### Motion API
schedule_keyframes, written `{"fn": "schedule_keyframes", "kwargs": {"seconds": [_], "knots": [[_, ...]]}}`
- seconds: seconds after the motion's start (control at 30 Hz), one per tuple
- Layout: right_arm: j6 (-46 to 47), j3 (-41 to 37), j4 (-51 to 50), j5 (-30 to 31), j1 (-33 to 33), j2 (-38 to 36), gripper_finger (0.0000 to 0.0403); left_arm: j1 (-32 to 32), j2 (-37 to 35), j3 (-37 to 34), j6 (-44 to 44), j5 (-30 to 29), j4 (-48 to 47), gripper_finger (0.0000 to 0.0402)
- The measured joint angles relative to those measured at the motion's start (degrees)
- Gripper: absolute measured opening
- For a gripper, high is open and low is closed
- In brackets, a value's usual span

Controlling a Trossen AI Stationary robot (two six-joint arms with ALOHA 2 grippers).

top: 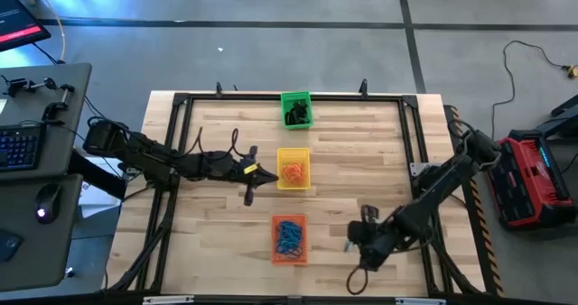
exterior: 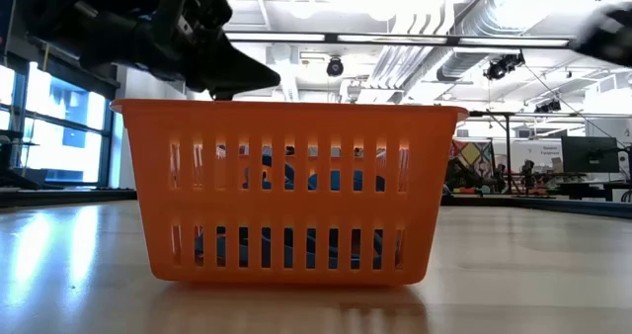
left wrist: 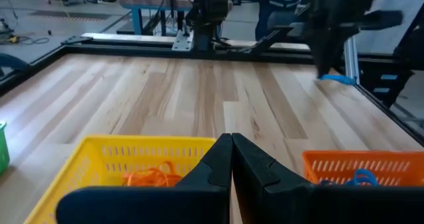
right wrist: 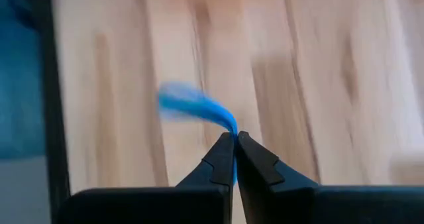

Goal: Sort rubber bands into baskets
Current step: Put the orange rubber band into the yellow bin

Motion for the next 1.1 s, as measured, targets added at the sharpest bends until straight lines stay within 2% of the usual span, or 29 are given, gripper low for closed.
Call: {"fn": "schedule_keyframes", "kwargs": {"seconds": [0.2, 0.57, 0.83, 1.0, 1.1], "knots": [[-13.1, 5.6, 6.1, 1.2, -6.8, 1.0, 0.0001, 0.0, 0.0, -2.3, -1.1, 0.0, 2.7, 0.0], [-29.7, 24.2, 3.7, -6.8, -15.6, 13.4, 0.0, 1.0, 0.0, -2.3, 0.4, 0.0, 9.0, 0.0], [-35.8, 34.2, 1.7, -19.2, -21.6, 24.0, 0.0, 1.3, 0.0, -2.2, -1.1, 0.0, 8.4, 0.0], [-35.5, 34.8, 6.9, -27.9, -24.5, 27.7, 0.0, 1.1, 0.0, -2.2, -1.7, 0.0, 8.3, 0.0], [-35.3, 34.8, 8.8, -30.5, -25.5, 28.8, 0.0, 1.1, 0.0, -2.2, -2.0, 0.1, 8.3, 0.0]]}}
